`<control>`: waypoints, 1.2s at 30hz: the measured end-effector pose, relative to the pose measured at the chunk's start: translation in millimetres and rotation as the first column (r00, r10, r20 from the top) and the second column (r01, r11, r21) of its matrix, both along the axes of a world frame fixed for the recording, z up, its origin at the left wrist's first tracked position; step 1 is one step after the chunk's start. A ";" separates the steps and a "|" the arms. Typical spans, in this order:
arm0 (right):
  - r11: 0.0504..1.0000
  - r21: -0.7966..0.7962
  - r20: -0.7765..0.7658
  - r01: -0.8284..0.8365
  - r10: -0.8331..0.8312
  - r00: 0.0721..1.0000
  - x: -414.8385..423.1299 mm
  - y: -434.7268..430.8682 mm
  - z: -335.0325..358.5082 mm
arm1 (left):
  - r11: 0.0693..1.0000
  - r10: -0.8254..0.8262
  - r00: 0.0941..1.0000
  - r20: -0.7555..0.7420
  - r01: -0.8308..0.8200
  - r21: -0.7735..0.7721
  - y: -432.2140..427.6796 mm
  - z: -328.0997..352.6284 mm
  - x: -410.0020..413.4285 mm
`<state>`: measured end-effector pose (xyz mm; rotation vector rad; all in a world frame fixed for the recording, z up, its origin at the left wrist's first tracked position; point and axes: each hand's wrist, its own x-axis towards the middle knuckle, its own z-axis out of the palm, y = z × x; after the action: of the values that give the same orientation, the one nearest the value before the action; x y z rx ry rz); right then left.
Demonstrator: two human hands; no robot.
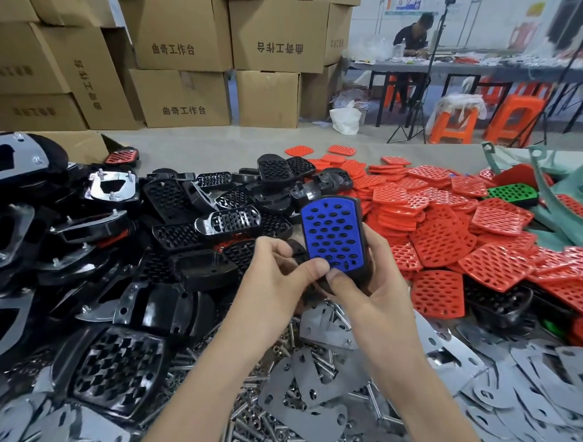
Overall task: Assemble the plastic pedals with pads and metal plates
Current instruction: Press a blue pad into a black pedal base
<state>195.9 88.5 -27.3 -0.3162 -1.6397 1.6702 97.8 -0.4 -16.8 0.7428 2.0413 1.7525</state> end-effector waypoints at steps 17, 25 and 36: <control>0.857 -0.492 -0.166 -0.152 0.079 0.983 3.2 6.5 16.4 | 0.646 -0.528 0.680 -0.509 -0.068 -0.761 -86.0 25.2 11.1; 0.873 -0.437 -0.076 -0.216 0.203 0.976 18.6 -2.1 13.7 | 0.613 -0.645 0.396 -0.653 -0.243 -0.752 -79.7 -10.7 16.7; 0.985 -0.173 0.087 0.013 0.002 0.996 25.5 0.7 -11.5 | 0.898 -0.177 0.839 -0.514 -0.077 -0.434 -68.1 1.0 8.6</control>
<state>221.4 89.2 -38.8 -0.4849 -1.5561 1.8215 106.4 -68.6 -15.8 1.2264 2.6206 1.0324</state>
